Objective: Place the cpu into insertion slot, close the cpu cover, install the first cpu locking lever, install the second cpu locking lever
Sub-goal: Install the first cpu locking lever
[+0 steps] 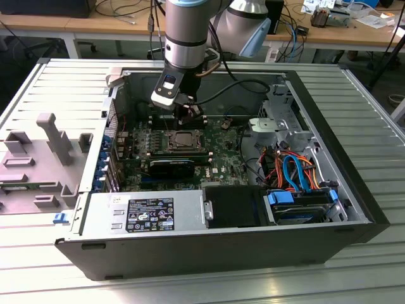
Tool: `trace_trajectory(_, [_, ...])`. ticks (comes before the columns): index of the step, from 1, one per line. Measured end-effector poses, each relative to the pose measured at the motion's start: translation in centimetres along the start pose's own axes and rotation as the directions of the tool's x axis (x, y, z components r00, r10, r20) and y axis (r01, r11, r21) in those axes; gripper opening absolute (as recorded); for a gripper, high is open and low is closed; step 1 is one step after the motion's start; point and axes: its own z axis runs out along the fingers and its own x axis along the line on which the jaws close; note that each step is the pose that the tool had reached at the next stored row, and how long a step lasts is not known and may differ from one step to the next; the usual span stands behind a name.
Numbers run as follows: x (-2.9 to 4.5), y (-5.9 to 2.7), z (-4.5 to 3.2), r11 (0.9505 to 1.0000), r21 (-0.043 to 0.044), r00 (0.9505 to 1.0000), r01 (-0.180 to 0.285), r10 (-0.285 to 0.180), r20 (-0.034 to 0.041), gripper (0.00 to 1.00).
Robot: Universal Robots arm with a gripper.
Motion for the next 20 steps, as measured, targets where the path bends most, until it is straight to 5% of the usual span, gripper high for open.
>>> trace_trajectory(20, [0.00, 0.00, 0.00, 0.9991, 0.0011, 0.9991, 0.043, -0.043, 0.0022, 0.11])
